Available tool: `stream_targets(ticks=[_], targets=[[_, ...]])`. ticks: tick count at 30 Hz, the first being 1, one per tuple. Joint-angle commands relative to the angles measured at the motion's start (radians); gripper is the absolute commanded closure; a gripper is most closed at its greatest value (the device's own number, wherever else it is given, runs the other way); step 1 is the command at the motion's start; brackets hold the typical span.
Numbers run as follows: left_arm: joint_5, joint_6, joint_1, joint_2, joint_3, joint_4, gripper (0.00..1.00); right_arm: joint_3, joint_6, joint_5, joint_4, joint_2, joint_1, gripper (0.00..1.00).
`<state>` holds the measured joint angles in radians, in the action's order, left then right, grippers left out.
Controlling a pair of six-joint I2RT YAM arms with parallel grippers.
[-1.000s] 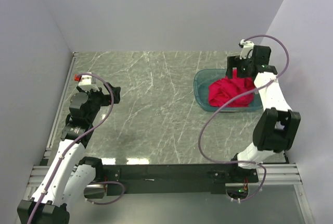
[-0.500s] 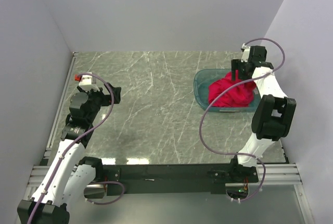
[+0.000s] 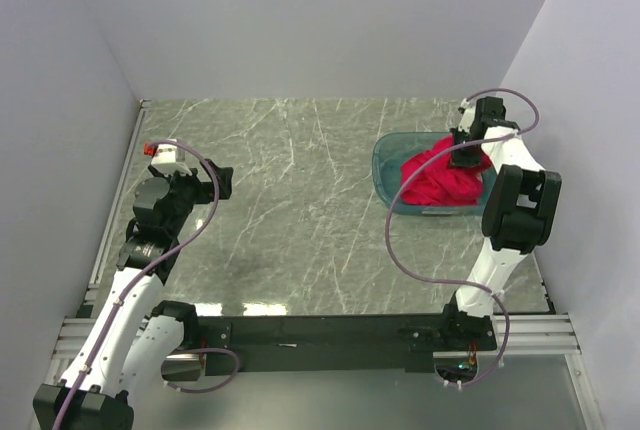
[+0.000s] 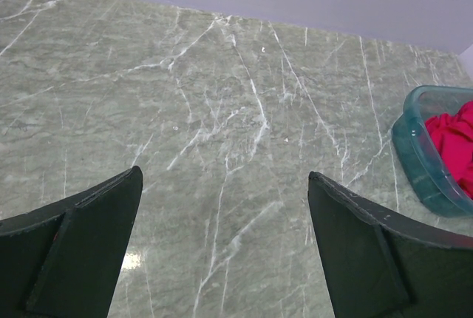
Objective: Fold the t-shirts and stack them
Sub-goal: Grab the tshirt from the pile, then move the tshirt to the center of the board
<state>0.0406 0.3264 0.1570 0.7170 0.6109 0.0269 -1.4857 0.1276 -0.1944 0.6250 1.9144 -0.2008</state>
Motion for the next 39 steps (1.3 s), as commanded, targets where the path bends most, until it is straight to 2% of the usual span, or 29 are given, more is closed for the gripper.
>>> stream_targets(ticks=[1, 6, 9, 10, 11, 14, 15, 18, 22, 24, 27, 35, 39], targets=[[0.013, -0.013, 0.006, -0.010, 0.027, -0.030, 0.01, -0.006, 0.010, -0.138, 0.007, -0.125, 0.000, 1.00], [0.022, -0.013, 0.007, -0.014, 0.024, -0.035, 0.00, -0.042, 0.081, -0.149, 0.002, -0.467, 0.136, 1.00], [0.025, -0.015, 0.007, -0.010, 0.027, -0.033, 0.01, -0.249, 0.073, -0.125, 0.076, -0.531, 0.196, 1.00], [0.022, -0.016, 0.009, -0.011, 0.027, -0.033, 0.00, -0.397, 0.058, -0.129, 0.123, -0.529, 0.196, 1.00], [0.022, -0.016, 0.009, -0.013, 0.027, -0.033, 0.01, -0.471, 0.050, -0.141, 0.139, -0.522, 0.196, 1.00], [0.024, -0.016, 0.010, -0.018, 0.020, -0.036, 0.01, -0.513, 0.014, -0.227, 0.056, -0.569, 0.224, 1.00], [0.024, -0.016, 0.012, -0.019, 0.018, -0.039, 0.01, -0.551, 0.000, -0.347, 0.065, -0.563, 0.222, 1.00], [0.042, -0.023, 0.016, -0.016, 0.009, -0.051, 0.01, -0.652, -0.069, -0.581, 0.028, -0.542, 0.245, 1.00], [0.053, -0.035, 0.016, 0.001, 0.010, -0.055, 0.01, -0.746, -0.100, -0.678, -0.002, -0.520, 0.342, 1.00], [0.047, -0.039, 0.016, -0.001, 0.009, -0.055, 0.01, -0.763, -0.125, -0.686, -0.028, -0.496, 0.380, 1.00], [0.025, -0.043, 0.018, -0.019, 0.000, -0.059, 0.01, -0.775, -0.135, -0.620, -0.005, -0.456, 0.454, 1.00], [0.001, -0.050, 0.024, -0.059, -0.013, -0.064, 0.01, -0.705, -0.013, -0.444, 0.053, -0.402, 0.580, 1.00], [0.005, -0.053, 0.026, -0.068, -0.013, -0.062, 0.01, -0.657, 0.046, -0.421, 0.074, -0.407, 0.627, 1.00]])
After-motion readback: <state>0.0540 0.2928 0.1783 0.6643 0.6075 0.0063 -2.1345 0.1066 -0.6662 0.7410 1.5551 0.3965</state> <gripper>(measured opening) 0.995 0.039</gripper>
